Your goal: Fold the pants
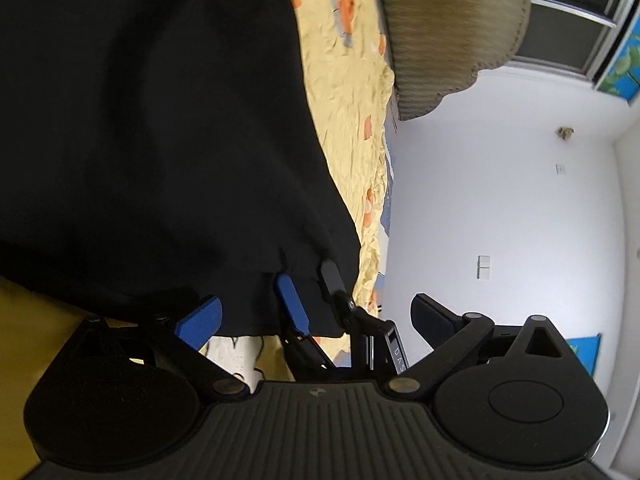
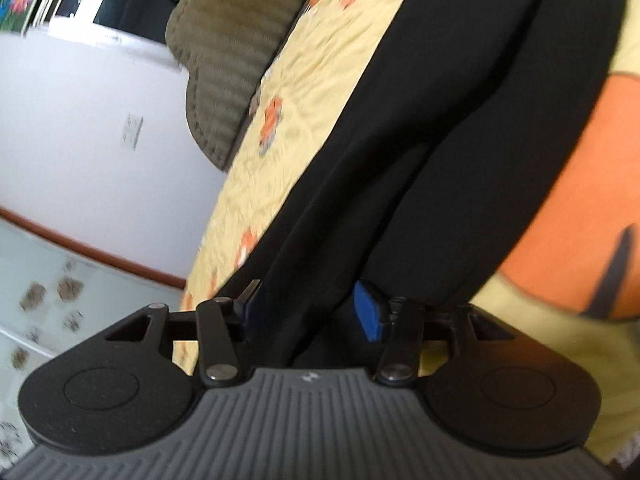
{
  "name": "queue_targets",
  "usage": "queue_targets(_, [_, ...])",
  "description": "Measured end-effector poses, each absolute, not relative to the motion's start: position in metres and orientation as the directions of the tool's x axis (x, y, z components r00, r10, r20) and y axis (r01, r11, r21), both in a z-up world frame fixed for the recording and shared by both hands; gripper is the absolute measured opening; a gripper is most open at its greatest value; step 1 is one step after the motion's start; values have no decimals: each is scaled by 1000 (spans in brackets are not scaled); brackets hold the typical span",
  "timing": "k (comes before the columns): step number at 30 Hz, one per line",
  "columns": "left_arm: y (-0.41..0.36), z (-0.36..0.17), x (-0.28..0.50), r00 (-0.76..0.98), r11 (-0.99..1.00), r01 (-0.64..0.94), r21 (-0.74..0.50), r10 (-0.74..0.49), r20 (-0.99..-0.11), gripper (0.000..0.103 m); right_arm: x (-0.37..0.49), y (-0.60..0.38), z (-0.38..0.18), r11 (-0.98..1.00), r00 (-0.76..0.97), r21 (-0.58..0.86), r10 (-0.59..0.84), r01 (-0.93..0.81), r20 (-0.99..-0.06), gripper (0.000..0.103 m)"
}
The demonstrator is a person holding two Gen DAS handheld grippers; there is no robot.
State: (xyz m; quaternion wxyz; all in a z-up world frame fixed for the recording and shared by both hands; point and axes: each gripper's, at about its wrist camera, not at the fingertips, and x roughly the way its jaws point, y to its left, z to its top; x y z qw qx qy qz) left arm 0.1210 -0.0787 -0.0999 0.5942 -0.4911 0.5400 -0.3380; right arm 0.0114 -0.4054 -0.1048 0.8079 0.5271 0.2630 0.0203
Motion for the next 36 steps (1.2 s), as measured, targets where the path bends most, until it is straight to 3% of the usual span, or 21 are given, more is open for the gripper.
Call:
queue_targets(3, [-84, -102, 125, 208, 313, -149, -938, -917, -339, 101, 18, -391, -99, 465, 855, 855, 323, 229, -405, 45])
queue_targets(5, [-87, -105, 127, 226, 317, -175, -932, -909, -352, 101, 22, -387, -101, 438, 854, 871, 344, 222, -390, 18])
queue_targets(6, [-88, -106, 128, 234, 319, -189, -929, -904, -358, 101, 20, -386, -103, 413, 854, 884, 358, 219, -378, 13])
queue_targets(12, [-90, -101, 123, 304, 378, -235, -896, -847, -437, 101, 5, -386, -106, 287, 883, 934, 353, 212, -309, 7])
queue_targets(17, [-85, -70, 107, 436, 547, -183, -817, -700, -566, 95, -8, -388, -89, 313, 897, 932, 333, 185, -290, 7])
queue_targets(18, [-83, -63, 104, 469, 565, -155, -811, -680, -563, 91, -11, -389, -86, 326, 897, 926, 325, 191, -299, 7])
queue_targets(20, [-78, -61, 103, 477, 538, -149, -830, -696, -537, 71, -19, -392, -85, 346, 895, 917, 319, 198, -313, 7])
queue_targets(21, [-78, -62, 105, 467, 535, -145, -832, -704, -534, 53, -22, -394, -85, 352, 894, 913, 312, 206, -322, 7])
queue_targets(22, [-80, -64, 107, 458, 544, -142, -827, -705, -542, 45, -26, -396, -87, 360, 892, 907, 304, 218, -335, 7])
queue_targets(26, [-84, -72, 108, 432, 635, -169, -754, -640, -636, 30, -35, -401, -100, 356, 876, 899, 307, 257, -372, 7])
queue_targets(31, [-95, -65, 106, 455, 743, -81, -664, -565, -689, 16, -44, -401, -97, 482, 856, 829, 262, 284, -445, 9])
queue_targets(36, [-110, -55, 102, 483, 829, 2, -559, -490, -725, 9, -52, -389, -62, 778, 854, 558, 57, 287, -518, 20])
